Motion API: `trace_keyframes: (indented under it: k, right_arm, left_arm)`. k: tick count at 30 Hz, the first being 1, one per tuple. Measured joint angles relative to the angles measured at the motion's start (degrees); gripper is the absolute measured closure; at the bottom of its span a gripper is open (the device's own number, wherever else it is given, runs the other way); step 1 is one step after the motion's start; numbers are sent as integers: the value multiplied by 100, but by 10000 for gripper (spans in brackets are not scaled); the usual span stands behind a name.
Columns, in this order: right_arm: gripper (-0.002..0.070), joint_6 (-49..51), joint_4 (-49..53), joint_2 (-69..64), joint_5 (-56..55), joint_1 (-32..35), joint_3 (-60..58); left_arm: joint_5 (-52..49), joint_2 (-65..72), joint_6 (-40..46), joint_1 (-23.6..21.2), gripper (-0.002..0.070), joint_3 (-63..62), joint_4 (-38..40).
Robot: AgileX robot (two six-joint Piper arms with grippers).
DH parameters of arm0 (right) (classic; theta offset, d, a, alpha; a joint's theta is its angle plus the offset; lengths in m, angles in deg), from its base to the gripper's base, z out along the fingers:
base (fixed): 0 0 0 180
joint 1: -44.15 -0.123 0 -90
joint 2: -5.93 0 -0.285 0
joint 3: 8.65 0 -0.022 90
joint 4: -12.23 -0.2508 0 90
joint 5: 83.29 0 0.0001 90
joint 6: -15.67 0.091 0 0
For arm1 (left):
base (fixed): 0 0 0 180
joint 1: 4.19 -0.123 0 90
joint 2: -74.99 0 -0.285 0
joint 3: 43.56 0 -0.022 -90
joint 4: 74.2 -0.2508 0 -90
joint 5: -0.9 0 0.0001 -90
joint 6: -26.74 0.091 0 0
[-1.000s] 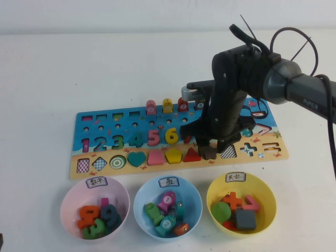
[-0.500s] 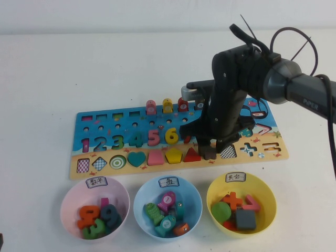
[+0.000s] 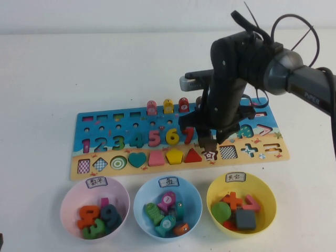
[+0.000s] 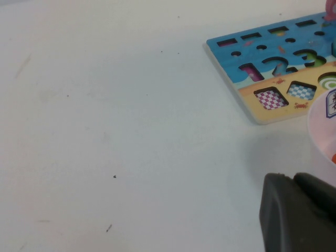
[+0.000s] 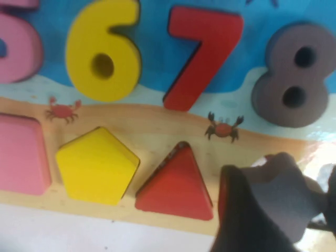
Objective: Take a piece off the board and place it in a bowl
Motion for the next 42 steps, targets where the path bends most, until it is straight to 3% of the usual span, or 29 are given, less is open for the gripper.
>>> trace_keyframes:
  k: [16,27,42]
  right_arm:
    - [387,-389,116,481,190,-12,255]
    - [387,-425,215,2589,128,-12,-1733]
    - [387,-347,-170,4743,-1896,-65,-4956]
  left_arm:
    - [0,0,0,0,678,0,0]
    - [0,0,0,0,678,0,0]
    - [0,0,0,0,678,0,0]
